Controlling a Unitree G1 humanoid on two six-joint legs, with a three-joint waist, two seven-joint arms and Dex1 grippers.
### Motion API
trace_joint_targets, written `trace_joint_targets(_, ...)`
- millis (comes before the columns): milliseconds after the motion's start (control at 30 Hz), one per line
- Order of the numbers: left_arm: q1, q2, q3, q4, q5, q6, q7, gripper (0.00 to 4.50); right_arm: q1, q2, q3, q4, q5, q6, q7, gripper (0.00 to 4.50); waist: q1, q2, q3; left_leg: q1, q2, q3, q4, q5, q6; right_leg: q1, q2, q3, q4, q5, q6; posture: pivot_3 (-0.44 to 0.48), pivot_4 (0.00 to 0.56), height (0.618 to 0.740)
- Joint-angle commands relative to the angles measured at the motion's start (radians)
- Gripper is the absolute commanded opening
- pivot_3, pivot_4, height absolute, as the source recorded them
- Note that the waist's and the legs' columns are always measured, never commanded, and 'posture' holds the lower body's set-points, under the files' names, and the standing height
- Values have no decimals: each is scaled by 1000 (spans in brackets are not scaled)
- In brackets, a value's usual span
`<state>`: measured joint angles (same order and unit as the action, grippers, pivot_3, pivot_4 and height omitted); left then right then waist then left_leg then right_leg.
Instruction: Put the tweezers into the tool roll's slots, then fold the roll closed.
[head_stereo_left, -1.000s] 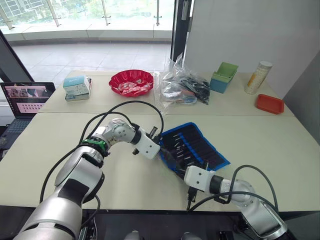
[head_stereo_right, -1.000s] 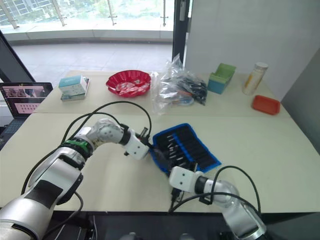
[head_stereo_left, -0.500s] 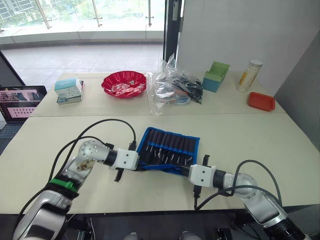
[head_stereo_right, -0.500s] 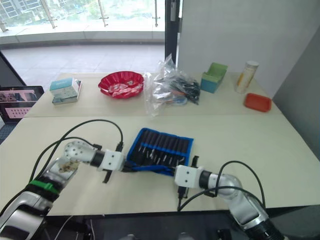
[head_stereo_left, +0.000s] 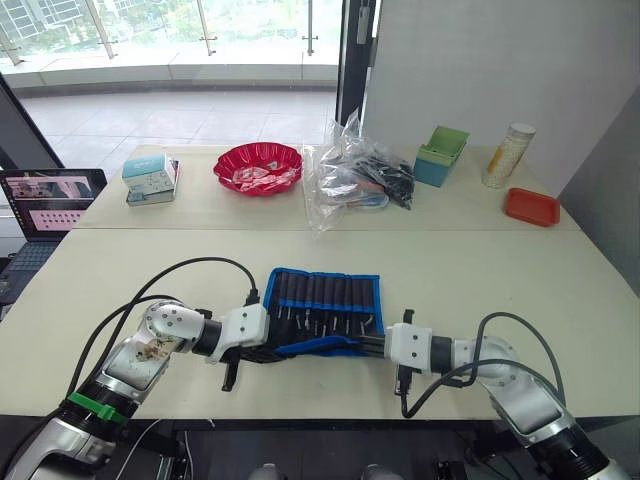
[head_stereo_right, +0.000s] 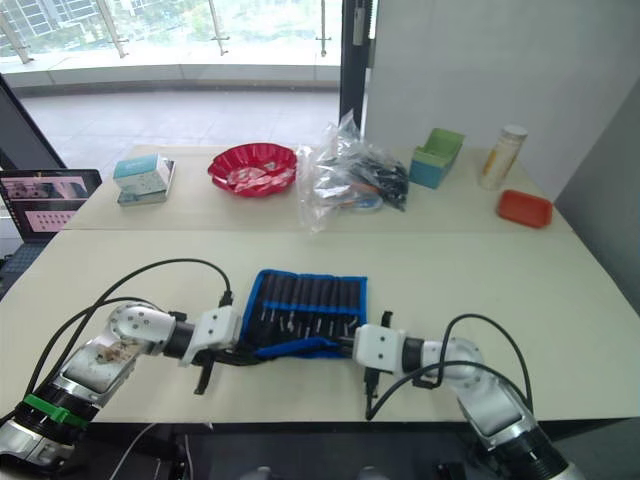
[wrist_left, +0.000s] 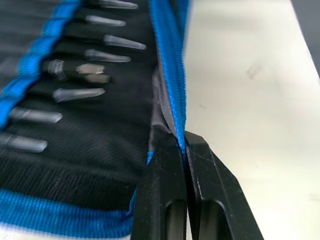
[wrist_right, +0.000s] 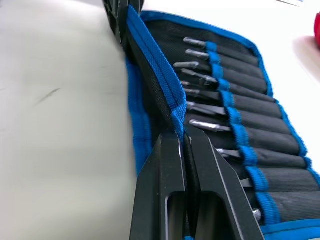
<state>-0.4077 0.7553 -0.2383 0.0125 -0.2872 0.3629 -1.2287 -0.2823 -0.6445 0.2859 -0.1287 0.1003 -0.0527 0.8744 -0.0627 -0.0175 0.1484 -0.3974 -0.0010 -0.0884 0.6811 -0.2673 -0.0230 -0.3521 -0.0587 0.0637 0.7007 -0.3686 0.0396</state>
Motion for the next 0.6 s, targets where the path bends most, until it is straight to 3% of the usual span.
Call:
trace_joint_targets(33,-30,5,63,14,-31,152,56,27,-15,-22,-82,62,-19,22,-36,0,3,0,0,0,0,0,0,0,0,0,0,0,0,0,0,0,150,740)
trace_joint_targets(333,-99,-106,118,30,-102,323,196,27,-45,34,-89,138,-22,34,-94,0,4,0,0,-2,0,3,0,0,-1,0,0,0,1,0,0,0,150,740)
trace_joint_targets(400,-110,-116,126,26,-108,344,213,642,-43,48,-108,151,-17,24,-111,0,4,0,0,-2,0,3,0,0,-1,0,0,0,1,0,0,0,150,740)
trace_joint_targets(600,-139,-137,186,46,-108,322,266,2550,-36,74,-162,173,-13,2,-149,1954,2,0,0,-2,0,5,0,2,-3,0,0,0,1,0,0,0,150,740)
